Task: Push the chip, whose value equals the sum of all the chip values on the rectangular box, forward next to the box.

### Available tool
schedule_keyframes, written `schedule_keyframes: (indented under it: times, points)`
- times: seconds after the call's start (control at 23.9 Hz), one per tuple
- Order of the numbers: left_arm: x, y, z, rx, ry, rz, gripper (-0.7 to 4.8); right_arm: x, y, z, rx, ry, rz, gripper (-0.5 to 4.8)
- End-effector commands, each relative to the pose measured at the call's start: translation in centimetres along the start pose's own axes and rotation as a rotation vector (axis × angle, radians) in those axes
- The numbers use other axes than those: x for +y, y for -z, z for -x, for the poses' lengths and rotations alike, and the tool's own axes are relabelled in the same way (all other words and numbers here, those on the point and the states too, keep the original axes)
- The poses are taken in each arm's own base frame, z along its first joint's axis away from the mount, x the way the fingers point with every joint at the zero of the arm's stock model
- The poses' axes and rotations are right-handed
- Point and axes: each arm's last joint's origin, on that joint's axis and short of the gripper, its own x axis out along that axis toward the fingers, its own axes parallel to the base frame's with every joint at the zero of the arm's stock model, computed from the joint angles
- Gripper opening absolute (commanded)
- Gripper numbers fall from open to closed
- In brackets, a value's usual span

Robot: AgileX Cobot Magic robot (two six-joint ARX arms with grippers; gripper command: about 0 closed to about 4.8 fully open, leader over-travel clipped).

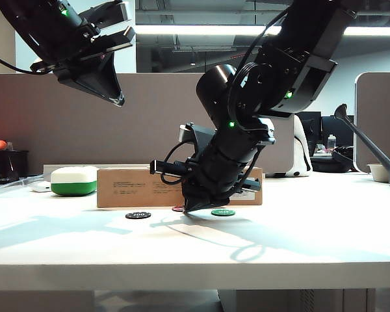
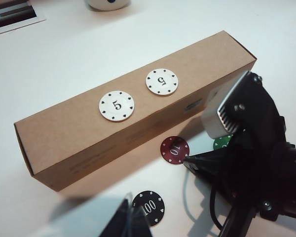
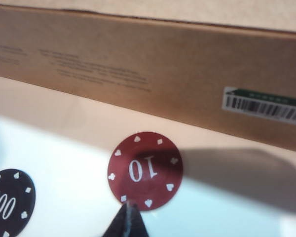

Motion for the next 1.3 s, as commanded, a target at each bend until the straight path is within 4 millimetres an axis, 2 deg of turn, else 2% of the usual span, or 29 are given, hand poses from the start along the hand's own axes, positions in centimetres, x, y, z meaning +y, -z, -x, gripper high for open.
schedule_keyframes:
  times: [0.04, 0.46, 0.84, 1.01, 1.3]
  points:
    - [0.0, -0.3, 0.1, -0.013, 0.002, 0.000, -0.05, -0.3, 1.3, -0.5, 0.060, 0.014, 0.005, -0.01]
    - [0.0, -0.3, 0.1, -0.013, 0.002, 0.000, -0.05, -0.2, 0.5, -0.5, -0.022, -0.007, 0.101, -0.01]
    - [0.0, -0.3, 0.1, -0.014, 0.002, 0.000, -0.05, -0.2, -0.1, -0.5, -0.074, -0.021, 0.100, -0.01]
    - [0.0, -0.3, 0.1, -0.014, 0.002, 0.000, -0.05, 0.2, -1.3, 1.1, -0.082, -0.031, 0.092, -0.01]
    - [0.0, -0.3, 0.1, -0.013, 0.002, 0.000, -0.05, 1.0, -4.6, 5.5, -0.160, -0.041, 0.090, -0.01]
